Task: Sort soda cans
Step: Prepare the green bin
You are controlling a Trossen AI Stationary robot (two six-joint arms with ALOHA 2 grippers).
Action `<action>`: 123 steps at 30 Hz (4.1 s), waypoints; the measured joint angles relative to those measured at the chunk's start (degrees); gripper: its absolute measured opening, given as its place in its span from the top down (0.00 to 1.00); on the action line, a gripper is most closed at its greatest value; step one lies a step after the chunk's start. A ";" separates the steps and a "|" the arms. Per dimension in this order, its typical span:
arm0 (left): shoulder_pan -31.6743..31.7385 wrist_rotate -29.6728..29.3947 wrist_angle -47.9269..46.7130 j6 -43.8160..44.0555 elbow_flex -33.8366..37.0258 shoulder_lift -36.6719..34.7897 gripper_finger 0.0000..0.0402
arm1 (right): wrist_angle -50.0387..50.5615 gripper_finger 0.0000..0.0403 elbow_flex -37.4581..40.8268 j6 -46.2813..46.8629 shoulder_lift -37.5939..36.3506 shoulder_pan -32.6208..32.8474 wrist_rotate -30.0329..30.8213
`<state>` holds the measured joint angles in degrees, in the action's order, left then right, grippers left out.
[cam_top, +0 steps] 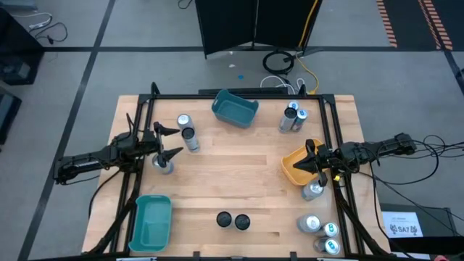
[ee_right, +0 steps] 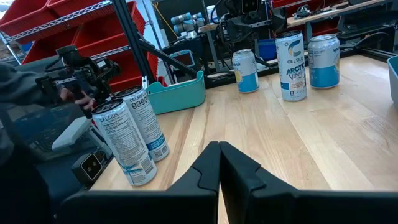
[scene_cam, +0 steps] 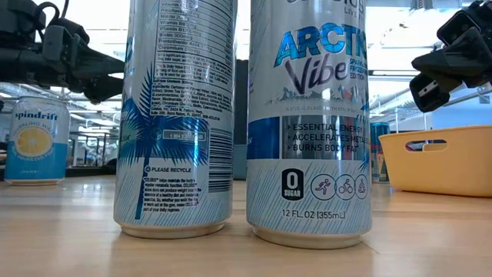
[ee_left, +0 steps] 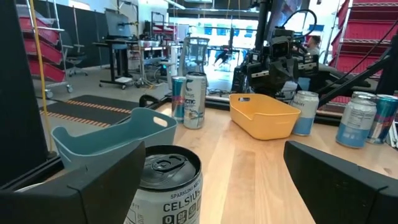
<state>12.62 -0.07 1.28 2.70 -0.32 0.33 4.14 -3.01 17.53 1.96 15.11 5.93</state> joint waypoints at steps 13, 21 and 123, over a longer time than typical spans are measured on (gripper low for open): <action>0.00 -1.94 5.22 0.04 -1.57 0.07 0.03 | 0.00 1.00 0.00 -0.01 0.00 -0.01 0.01; 0.00 -5.55 -0.08 -0.24 -14.68 4.62 0.03 | 0.00 1.00 -0.01 -0.01 0.00 0.00 0.01; -61.22 -5.89 -51.40 126.64 -64.98 98.49 0.81 | 0.00 1.00 -0.01 -0.01 0.00 -0.01 -0.01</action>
<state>-48.60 -5.97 -50.12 129.34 -65.30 98.83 4.14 -3.02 17.52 1.96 15.10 5.92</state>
